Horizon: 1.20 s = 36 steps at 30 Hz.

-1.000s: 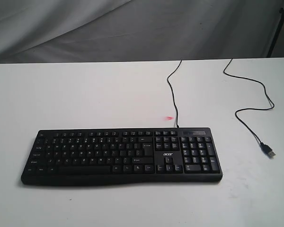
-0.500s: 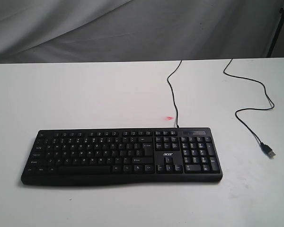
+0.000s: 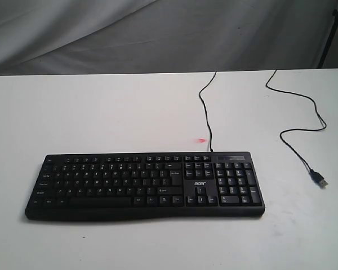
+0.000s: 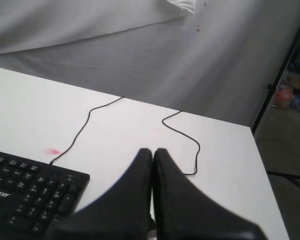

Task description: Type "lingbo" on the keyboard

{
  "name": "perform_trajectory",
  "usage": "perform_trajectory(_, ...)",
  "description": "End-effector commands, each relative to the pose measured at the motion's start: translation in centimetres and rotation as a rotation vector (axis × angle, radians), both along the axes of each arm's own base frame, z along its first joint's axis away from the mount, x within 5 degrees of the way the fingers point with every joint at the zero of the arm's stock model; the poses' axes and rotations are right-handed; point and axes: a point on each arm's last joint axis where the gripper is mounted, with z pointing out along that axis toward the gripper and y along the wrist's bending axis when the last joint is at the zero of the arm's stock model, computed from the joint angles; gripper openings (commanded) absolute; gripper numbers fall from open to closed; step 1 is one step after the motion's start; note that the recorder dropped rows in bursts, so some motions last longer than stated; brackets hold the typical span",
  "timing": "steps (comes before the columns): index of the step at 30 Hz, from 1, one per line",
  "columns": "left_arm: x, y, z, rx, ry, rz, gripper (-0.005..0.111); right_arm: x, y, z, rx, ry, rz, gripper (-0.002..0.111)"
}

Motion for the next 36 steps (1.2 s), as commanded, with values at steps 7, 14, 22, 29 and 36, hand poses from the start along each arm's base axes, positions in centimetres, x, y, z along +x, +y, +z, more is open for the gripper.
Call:
perform_trajectory(7,0.0,0.0,-0.2,-0.004,0.004,-0.004,0.001,4.7,-0.1,2.7,0.071,0.129,0.052,0.000)
perform_trajectory(14,0.0,0.0,-0.2,-0.004,0.004,-0.004,0.001,7.7,0.8,1.3,0.079,0.253,0.148,0.000)
perform_trajectory(22,0.0,0.0,-0.2,-0.004,0.004,-0.004,0.001,10.8,3.7,-1.1,0.152,0.413,0.302,0.000)
perform_trajectory(29,0.0,0.0,-0.2,-0.004,0.004,-0.004,0.001,13.5,6.7,-2.2,0.148,0.497,0.417,0.000)
perform_trajectory(36,0.0,0.0,-0.2,-0.004,0.004,-0.004,0.001,17.6,9.1,-1.4,0.130,0.543,0.460,0.000)
